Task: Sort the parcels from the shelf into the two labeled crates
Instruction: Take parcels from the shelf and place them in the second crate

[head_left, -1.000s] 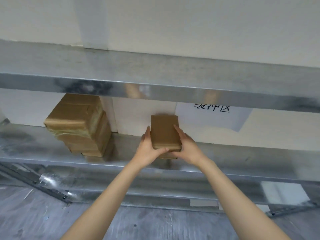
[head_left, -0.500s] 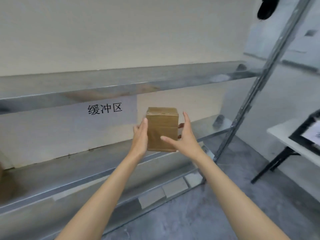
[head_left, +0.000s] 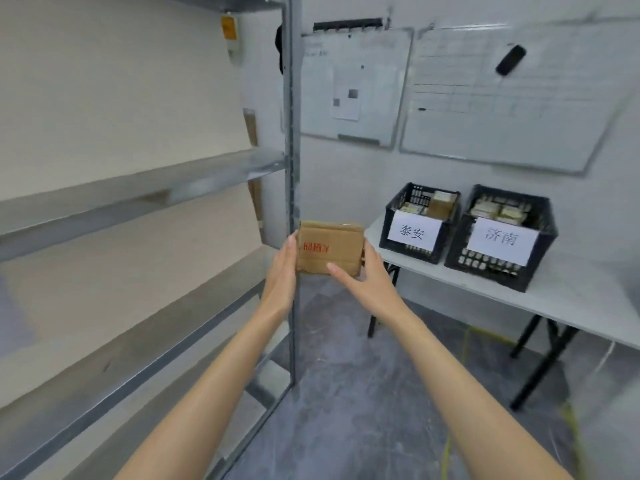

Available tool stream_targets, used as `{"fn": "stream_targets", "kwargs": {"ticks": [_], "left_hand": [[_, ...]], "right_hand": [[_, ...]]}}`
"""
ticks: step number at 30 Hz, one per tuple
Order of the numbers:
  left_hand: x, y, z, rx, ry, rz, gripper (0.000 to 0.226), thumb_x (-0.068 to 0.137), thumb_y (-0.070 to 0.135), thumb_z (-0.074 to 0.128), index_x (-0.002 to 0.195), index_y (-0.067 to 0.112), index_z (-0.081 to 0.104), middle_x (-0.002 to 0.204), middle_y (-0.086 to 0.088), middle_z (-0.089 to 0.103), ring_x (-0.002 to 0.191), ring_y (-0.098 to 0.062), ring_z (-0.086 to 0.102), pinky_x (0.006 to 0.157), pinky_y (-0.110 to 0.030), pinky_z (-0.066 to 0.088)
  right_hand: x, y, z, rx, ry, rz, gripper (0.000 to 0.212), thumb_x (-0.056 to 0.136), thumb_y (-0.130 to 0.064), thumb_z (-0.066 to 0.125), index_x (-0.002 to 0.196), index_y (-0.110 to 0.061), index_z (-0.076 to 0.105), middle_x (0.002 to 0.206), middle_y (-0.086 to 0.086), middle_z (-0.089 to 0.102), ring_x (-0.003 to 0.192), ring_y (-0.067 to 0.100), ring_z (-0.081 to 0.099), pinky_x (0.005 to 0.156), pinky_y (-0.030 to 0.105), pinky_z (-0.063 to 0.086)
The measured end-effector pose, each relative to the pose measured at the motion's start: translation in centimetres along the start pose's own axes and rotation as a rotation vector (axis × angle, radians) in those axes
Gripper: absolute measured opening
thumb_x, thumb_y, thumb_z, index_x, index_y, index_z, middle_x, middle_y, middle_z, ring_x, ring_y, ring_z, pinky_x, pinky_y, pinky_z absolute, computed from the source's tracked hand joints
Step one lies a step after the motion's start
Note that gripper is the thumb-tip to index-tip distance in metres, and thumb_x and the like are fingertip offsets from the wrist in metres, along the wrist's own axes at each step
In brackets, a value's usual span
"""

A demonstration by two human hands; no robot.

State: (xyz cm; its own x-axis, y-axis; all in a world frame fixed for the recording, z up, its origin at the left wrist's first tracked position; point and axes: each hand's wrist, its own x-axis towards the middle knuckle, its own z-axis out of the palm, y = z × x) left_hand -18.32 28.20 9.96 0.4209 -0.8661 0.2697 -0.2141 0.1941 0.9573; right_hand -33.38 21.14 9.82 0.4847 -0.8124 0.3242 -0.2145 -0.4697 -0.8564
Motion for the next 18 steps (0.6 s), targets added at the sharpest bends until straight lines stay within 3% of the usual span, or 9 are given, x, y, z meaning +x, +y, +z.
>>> {"fn": "stream_targets", "kwargs": {"ticks": [3,6,11,15,18], "left_hand": [[1.9,0.7,4.7,-0.02,-0.102,0.023,0.046,0.089,0.076,0.021,0.125,0.06,0.046,0.121,0.038,0.054,0.114,0.019,0.047,0.099,-0.018,0.035],[4.1,0.6,8.8,-0.036,-0.168,0.032,0.046,0.092,0.073,0.021,0.126,0.056,0.048,0.11,0.047,0.055,0.105,0.028,0.046,0.082,-0.013,0.033],[9.6,-0.2,15.7,-0.102,-0.27,0.032,0.052,0.089,0.069,0.029,0.126,0.037,0.046,0.114,0.028,0.058,0.096,0.023,0.051,0.077,-0.013,0.036],[15.1,-1.0,20.6,-0.167,-0.352,0.033,0.041,0.084,0.059,0.049,0.118,0.038,0.043,0.124,0.012,0.056,0.107,0.008,0.054,0.071,-0.005,0.043],[19.1,-2.1,24.0,-0.158,-0.404,0.055,0.049,0.083,0.047,0.066,0.122,0.034,0.039,0.127,0.01,0.053,0.116,-0.005,0.053,0.074,-0.006,0.046]], "right_hand": [[0.2,1.8,-4.5,-0.007,0.092,0.035,0.072,0.084,-0.05,0.071,0.143,-0.038,0.03,0.137,-0.019,0.046,0.127,-0.003,0.043,0.104,0.024,0.04],[0.9,3.8,-8.4,-0.013,0.165,0.07,0.076,0.085,-0.046,0.072,0.145,-0.038,0.027,0.135,-0.022,0.045,0.118,-0.012,0.044,0.089,0.007,0.037],[3.8,7.6,-14.0,-0.059,0.274,0.099,0.083,0.083,-0.043,0.075,0.147,-0.032,0.023,0.12,-0.038,0.04,0.103,-0.033,0.039,0.077,-0.007,0.035],[7.5,10.7,-18.0,-0.088,0.347,0.143,0.083,0.082,-0.039,0.077,0.144,-0.026,0.024,0.121,-0.024,0.048,0.111,-0.011,0.05,0.09,0.009,0.042],[10.5,12.9,-20.8,-0.097,0.393,0.158,0.077,0.082,-0.035,0.078,0.138,-0.026,0.026,0.119,-0.024,0.045,0.108,-0.009,0.05,0.085,0.009,0.044]]}}
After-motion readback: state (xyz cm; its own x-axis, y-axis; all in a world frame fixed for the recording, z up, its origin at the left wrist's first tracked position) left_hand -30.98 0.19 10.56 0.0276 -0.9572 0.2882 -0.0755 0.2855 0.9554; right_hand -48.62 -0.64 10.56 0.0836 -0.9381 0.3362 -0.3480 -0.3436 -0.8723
